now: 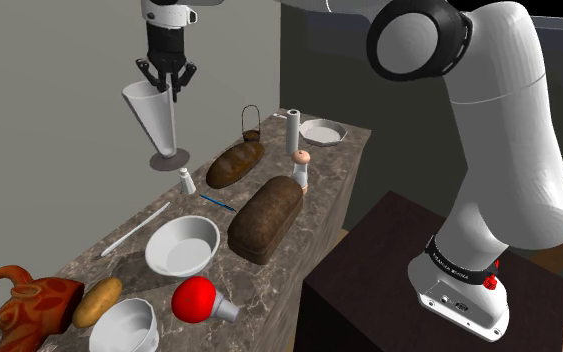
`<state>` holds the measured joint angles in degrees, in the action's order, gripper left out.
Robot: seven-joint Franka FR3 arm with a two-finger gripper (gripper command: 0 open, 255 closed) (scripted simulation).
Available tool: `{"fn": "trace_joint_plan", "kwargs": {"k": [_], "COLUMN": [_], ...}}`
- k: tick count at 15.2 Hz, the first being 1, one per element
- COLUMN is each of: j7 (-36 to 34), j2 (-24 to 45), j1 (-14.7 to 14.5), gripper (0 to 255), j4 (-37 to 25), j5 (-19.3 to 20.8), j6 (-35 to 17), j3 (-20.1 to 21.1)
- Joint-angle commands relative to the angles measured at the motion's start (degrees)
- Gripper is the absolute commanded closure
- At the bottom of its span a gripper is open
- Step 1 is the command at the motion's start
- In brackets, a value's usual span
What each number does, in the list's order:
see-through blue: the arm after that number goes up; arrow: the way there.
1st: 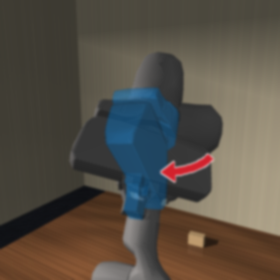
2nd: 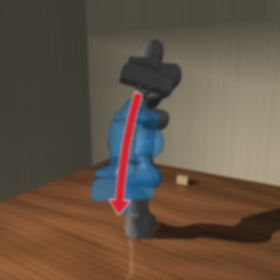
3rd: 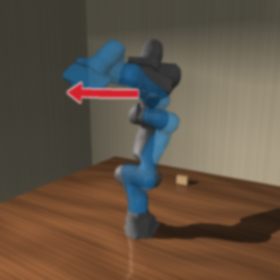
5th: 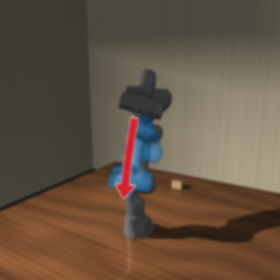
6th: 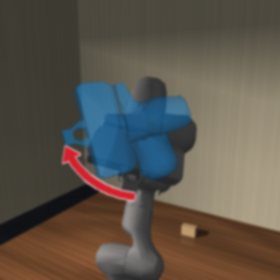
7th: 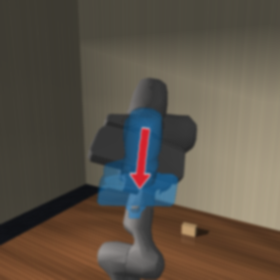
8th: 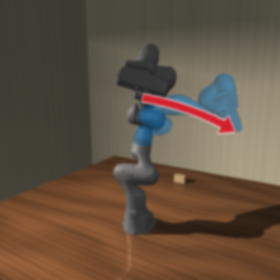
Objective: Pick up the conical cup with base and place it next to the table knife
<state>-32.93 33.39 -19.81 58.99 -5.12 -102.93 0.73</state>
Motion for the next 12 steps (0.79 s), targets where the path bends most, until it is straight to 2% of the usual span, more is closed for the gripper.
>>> {"fn": "trace_joint_plan", "kwargs": {"k": [1, 12], "j7": [0.16, 0.96], "j2": [-0.33, -1.31], "j1": [0.01, -0.03], "gripper": [255, 255], "j4": [2.01, 12.07], "j5": [-0.04, -0.31], "j6": [-1.78, -10.83], "j3": [-0.01, 0.04]}}
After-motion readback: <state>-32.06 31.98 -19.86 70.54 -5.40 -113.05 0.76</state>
